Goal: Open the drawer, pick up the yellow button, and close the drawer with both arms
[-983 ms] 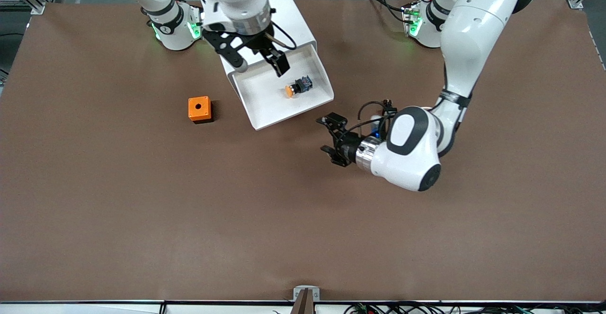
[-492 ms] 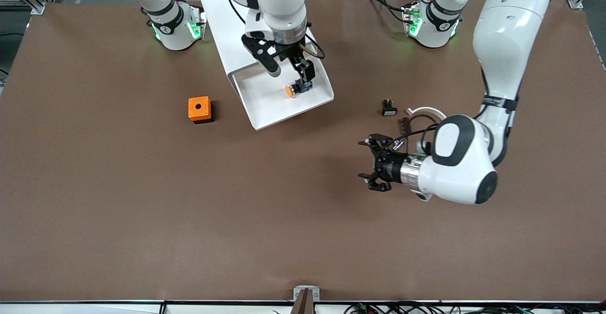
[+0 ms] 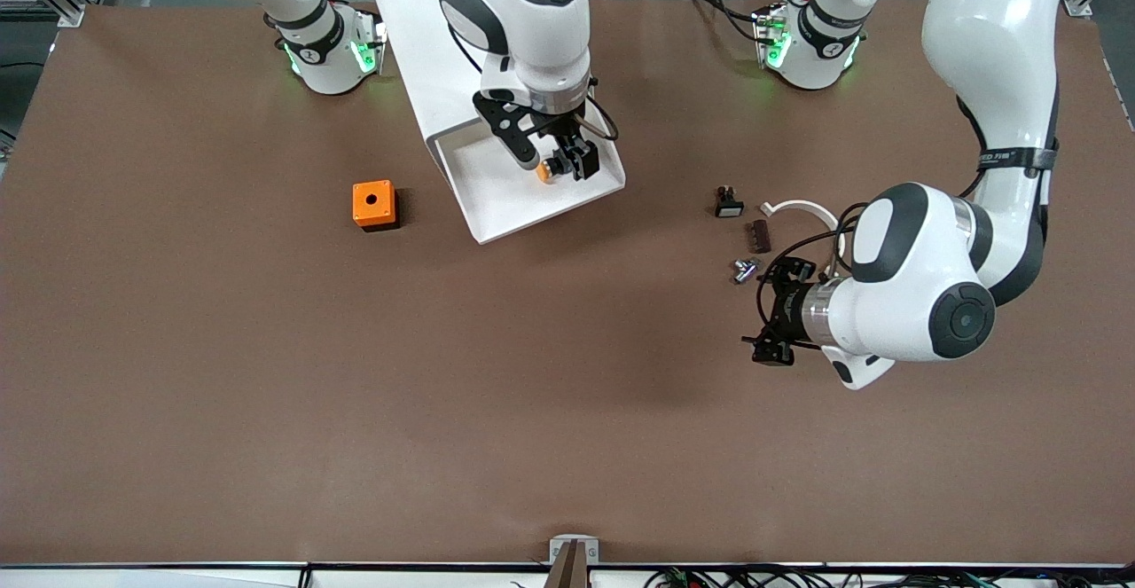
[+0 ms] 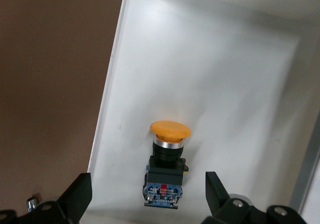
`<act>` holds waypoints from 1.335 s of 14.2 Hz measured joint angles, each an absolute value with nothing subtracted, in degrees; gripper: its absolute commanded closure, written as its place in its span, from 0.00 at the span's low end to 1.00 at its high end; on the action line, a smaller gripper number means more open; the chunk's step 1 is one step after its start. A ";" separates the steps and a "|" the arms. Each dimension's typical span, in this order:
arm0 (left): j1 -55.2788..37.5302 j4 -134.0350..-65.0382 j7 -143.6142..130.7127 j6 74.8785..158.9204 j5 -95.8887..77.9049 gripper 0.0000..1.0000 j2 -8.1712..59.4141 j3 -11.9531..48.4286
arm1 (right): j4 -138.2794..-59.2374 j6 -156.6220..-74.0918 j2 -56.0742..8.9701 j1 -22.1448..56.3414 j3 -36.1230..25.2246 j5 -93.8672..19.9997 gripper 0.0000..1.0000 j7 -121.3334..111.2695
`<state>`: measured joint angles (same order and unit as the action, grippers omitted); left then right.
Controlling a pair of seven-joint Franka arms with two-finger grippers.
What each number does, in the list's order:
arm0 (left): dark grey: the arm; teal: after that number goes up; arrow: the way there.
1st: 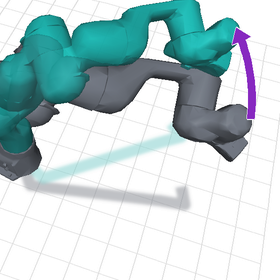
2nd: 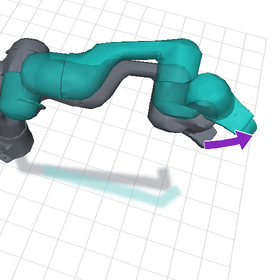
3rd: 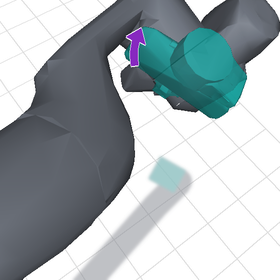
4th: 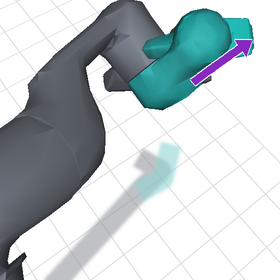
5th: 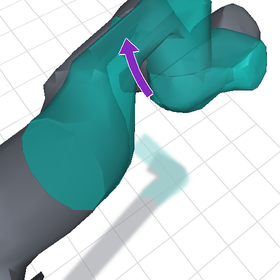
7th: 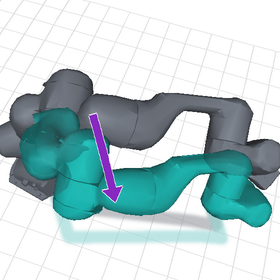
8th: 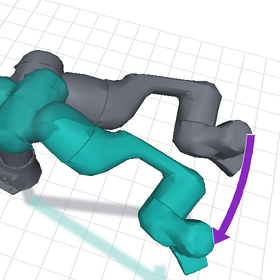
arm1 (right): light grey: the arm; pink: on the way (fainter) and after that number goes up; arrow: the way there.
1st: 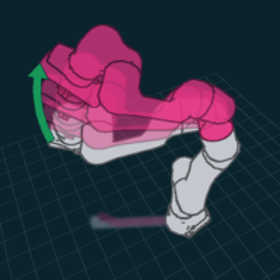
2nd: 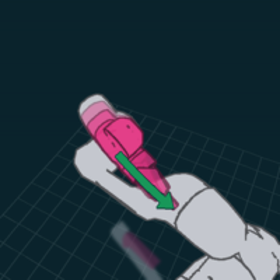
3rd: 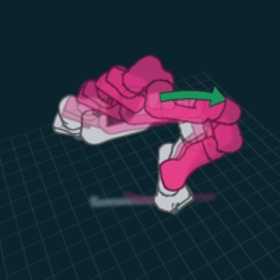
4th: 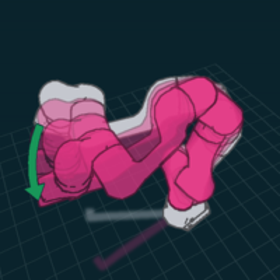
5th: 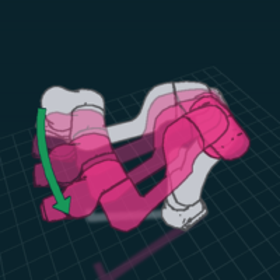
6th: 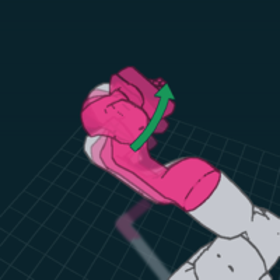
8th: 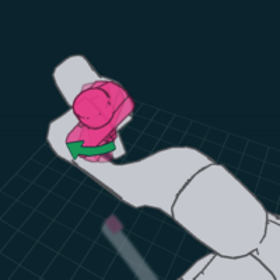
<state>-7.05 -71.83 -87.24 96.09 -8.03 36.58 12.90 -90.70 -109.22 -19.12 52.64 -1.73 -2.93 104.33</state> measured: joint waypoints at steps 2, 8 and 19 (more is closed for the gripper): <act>-7.07 -71.88 -79.48 96.07 -4.36 0.00 36.46 13.00 | -90.70 -109.28 -19.86 52.76 -1.73 -2.93 0.00 105.55; -7.02 -71.89 -61.62 96.07 -1.25 0.00 35.34 12.97 | -90.72 -109.27 -21.63 53.65 -1.72 -3.00 0.00 108.30; -7.49 -75.74 -46.11 97.83 -1.18 0.00 31.99 15.00 | -90.61 -109.20 -22.14 54.08 -1.72 -4.39 1.00 108.84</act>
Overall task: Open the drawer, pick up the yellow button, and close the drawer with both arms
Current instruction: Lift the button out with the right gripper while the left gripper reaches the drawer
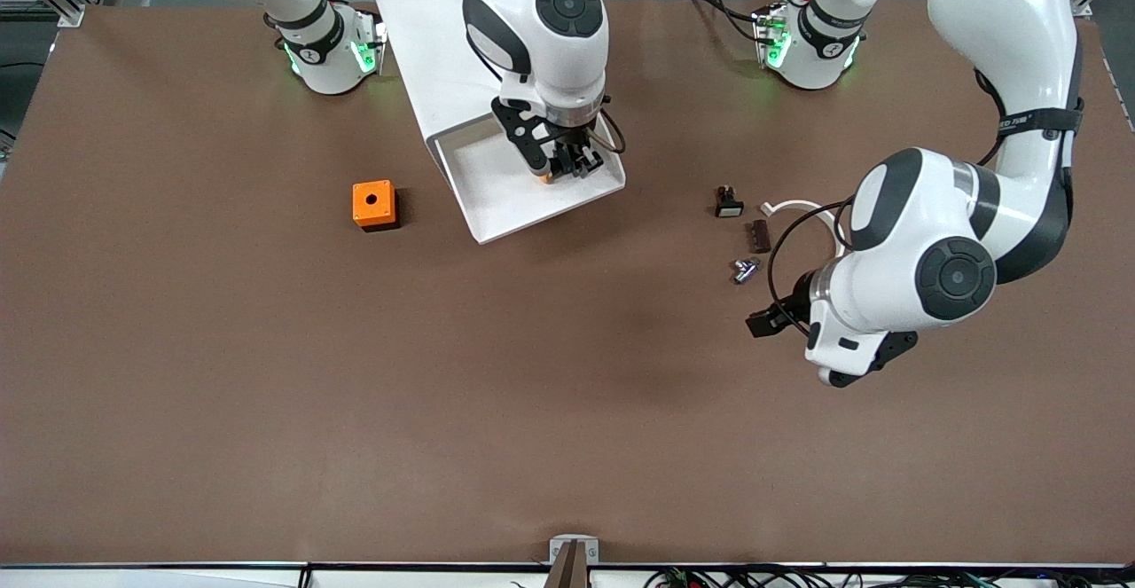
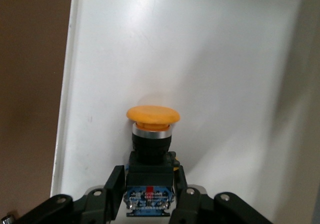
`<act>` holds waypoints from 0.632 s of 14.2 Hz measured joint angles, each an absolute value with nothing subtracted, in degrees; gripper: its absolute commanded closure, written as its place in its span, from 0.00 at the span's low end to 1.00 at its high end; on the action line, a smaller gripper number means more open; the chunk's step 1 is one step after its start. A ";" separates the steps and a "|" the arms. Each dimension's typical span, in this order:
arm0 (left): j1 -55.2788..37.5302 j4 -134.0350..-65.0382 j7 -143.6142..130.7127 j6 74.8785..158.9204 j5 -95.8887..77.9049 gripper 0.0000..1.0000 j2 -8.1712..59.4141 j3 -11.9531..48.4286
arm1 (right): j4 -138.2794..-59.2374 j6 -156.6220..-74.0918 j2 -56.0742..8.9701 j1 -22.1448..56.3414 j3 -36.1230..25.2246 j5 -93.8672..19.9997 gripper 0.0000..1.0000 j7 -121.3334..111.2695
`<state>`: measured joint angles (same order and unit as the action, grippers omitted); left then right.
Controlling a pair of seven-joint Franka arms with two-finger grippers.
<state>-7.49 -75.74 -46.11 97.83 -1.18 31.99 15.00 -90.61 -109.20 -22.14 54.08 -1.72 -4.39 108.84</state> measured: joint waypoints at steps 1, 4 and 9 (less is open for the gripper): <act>-7.60 -76.21 -46.09 98.88 -1.18 0.00 31.98 15.98 | -90.53 -109.20 -22.14 54.08 -1.73 -4.39 1.00 108.65; -7.99 -77.95 -46.01 101.88 -1.10 0.00 31.98 18.08 | -89.72 -108.47 -22.13 53.90 -2.08 -4.39 1.00 106.42; -9.33 -81.03 -45.26 105.34 -0.10 0.00 31.97 20.14 | -81.45 -95.41 -21.03 46.64 -3.08 -4.78 1.00 87.82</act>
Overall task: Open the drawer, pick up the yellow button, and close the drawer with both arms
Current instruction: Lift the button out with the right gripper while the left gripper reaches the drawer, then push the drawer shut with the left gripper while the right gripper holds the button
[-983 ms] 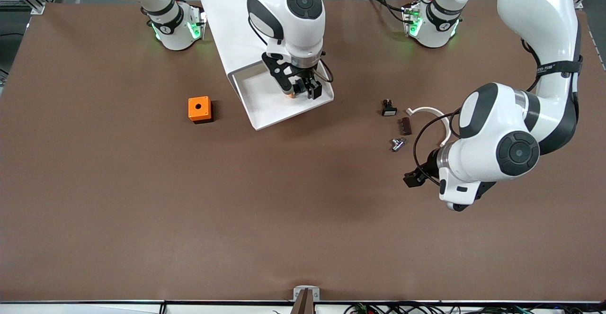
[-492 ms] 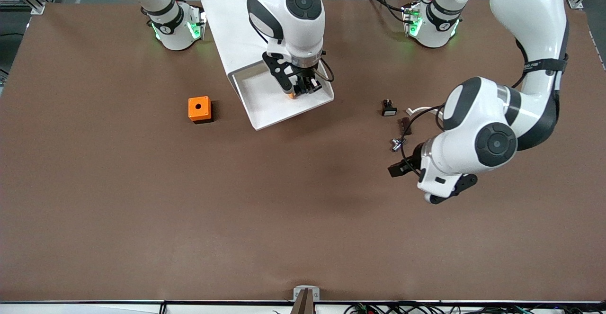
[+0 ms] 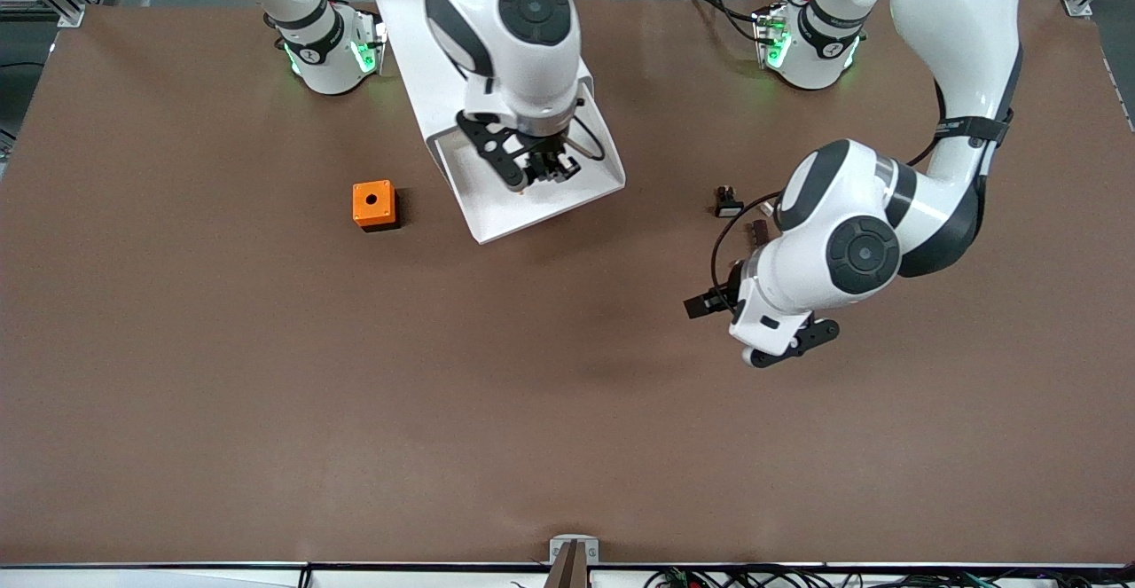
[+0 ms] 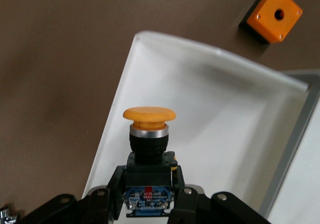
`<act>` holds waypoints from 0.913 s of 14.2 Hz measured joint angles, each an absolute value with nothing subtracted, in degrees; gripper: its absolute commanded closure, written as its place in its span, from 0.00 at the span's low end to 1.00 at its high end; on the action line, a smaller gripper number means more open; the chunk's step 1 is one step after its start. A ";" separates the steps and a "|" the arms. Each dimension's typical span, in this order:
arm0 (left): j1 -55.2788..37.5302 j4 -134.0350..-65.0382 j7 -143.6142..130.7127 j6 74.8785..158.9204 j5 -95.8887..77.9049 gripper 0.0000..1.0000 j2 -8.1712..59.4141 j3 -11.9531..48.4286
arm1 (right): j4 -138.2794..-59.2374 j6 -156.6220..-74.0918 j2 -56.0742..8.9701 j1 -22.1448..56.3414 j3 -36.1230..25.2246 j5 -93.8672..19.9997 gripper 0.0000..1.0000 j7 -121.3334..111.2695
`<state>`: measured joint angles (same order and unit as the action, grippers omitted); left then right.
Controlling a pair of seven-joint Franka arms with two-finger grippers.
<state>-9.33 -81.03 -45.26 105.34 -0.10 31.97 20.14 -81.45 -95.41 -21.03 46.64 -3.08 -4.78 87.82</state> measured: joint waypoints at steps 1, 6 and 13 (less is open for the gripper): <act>-10.17 -81.51 -45.25 106.25 0.61 0.00 31.98 20.43 | -80.71 -93.63 -20.25 44.03 -3.30 -4.83 1.00 81.23; -16.81 -84.21 -46.95 112.13 0.95 0.00 32.06 21.19 | -81.42 -89.66 -16.55 26.97 -3.94 -4.74 1.00 48.41; -26.03 -85.09 -63.04 113.52 0.96 0.00 34.06 21.42 | -88.18 -94.92 -16.06 6.52 -4.16 -2.67 1.00 15.00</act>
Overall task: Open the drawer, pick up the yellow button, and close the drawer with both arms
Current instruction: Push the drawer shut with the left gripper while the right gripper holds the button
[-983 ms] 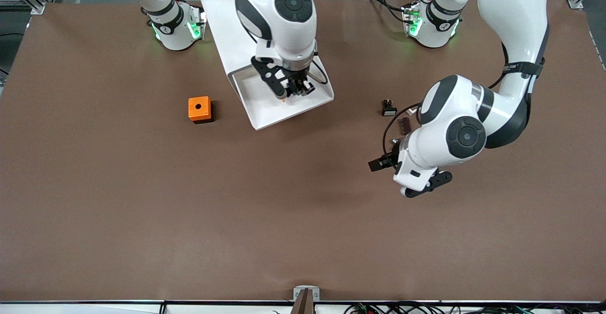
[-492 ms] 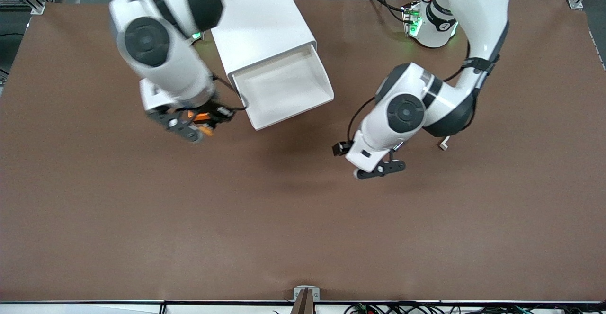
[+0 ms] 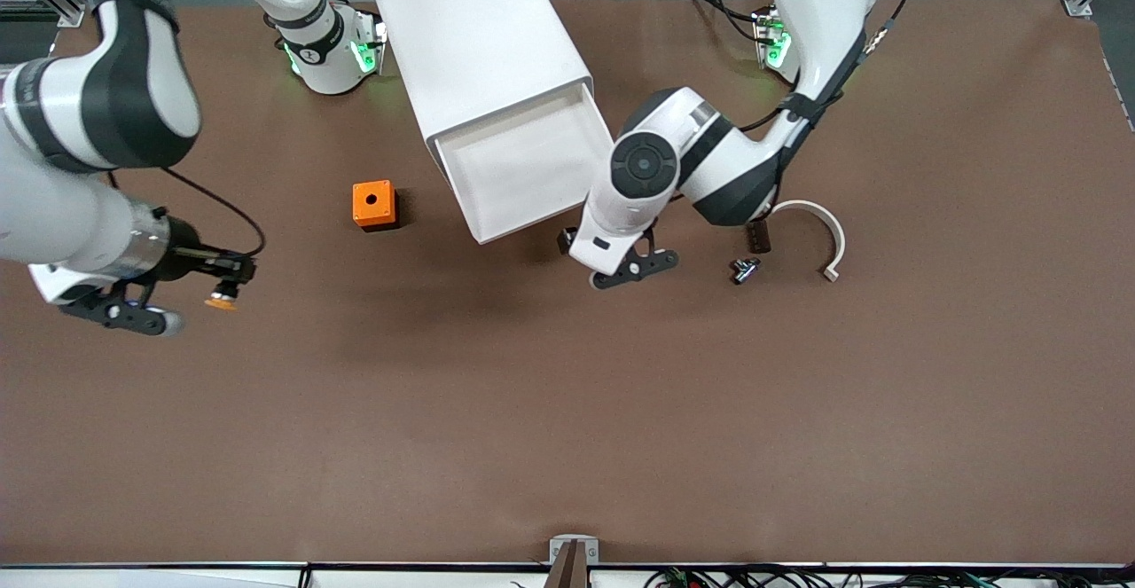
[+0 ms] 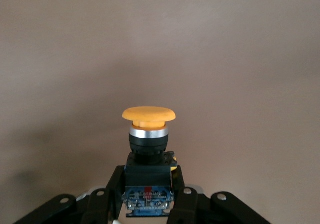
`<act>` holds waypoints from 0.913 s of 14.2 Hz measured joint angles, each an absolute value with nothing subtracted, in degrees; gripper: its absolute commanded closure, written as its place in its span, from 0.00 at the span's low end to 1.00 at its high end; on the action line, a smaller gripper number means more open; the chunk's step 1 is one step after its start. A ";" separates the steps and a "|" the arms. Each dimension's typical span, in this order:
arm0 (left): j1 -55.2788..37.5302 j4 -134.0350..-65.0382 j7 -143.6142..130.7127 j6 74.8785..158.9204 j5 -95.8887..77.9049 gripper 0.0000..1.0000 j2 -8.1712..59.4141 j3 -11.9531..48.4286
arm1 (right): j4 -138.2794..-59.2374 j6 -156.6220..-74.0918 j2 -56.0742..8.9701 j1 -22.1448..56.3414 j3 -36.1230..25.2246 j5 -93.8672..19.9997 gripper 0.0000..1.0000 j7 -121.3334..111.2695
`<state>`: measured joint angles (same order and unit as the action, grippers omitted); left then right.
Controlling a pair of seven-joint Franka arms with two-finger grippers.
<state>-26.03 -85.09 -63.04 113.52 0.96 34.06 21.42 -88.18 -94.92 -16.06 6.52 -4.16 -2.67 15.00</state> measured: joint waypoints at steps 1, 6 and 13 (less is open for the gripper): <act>-27.35 -85.11 -64.92 113.61 0.96 0.00 34.35 21.45 | -89.96 -97.39 -16.11 4.83 -4.15 -1.70 1.00 12.75; -31.20 -86.12 -74.10 113.64 0.96 0.00 34.69 23.81 | -102.16 -114.85 -16.67 -0.31 -4.07 1.33 1.00 5.84; -31.45 -88.76 -80.16 113.64 0.97 0.00 34.70 29.89 | -113.18 -134.51 -21.22 -5.62 -4.06 1.40 1.00 0.29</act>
<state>-31.45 -88.76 -80.16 113.64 0.97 34.70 29.89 -113.18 -134.51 -21.22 -5.62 -4.06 1.40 0.29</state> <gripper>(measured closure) 0.000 0.590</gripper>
